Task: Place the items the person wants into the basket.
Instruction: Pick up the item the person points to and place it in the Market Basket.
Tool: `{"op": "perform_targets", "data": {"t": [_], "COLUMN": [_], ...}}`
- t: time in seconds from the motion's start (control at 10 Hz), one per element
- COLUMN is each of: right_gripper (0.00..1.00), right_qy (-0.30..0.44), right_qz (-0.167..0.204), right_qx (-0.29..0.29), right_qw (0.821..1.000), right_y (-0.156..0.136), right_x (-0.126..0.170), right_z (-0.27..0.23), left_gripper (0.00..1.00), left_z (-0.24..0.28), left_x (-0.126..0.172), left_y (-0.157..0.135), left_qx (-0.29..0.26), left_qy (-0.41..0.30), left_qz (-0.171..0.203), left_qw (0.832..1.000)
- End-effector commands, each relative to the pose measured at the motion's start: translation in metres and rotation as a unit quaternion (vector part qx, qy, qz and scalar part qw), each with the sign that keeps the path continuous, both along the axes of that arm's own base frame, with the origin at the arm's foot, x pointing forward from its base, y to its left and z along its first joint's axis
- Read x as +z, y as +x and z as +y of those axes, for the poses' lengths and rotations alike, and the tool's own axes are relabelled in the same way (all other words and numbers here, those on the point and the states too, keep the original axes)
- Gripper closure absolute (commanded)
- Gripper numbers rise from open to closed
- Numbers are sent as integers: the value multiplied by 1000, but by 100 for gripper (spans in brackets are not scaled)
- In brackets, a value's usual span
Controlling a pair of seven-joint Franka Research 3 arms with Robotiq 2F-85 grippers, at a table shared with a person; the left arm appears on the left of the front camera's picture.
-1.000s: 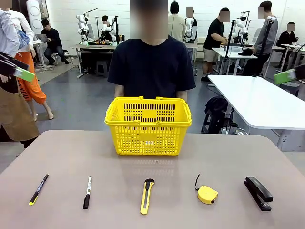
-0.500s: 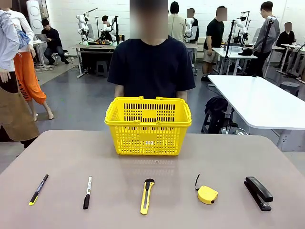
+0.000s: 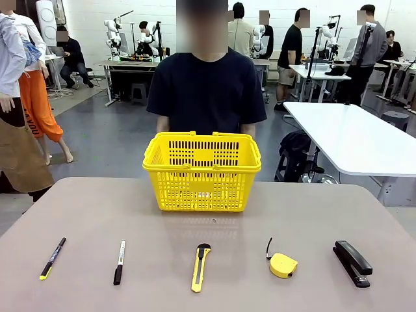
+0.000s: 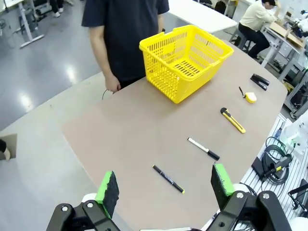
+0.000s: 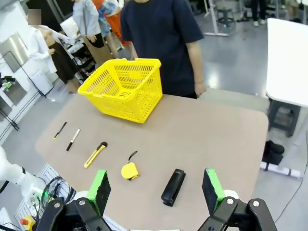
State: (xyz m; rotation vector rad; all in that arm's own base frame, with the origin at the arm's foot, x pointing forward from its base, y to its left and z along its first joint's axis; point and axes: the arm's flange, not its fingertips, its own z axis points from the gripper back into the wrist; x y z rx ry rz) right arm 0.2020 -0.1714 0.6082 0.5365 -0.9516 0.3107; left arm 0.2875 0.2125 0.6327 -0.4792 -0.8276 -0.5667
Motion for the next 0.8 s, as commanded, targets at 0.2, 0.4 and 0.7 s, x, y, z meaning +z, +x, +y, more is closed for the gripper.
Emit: {"op": "perform_targets", "data": {"t": [0.2, 0.4, 0.7], "right_gripper": [0, 0, 0], "right_qy": [10, 4, 4], "right_qz": [3, 11, 11], "right_qx": [-16, -21, -21], "right_qw": [1000, 1000, 1000], "right_y": [-20, -14, -14], "right_x": [8, 4, 4], "right_z": [-7, -11, -11], "left_gripper": [0, 0, 0], "left_z": [13, 10, 10], "left_x": [2, 1, 1], "left_y": [-18, -12, -12], "left_qx": [9, 19, 19], "left_qy": [19, 5, 5], "left_qz": [8, 8, 8], "left_qw": [1000, 1000, 1000]}}
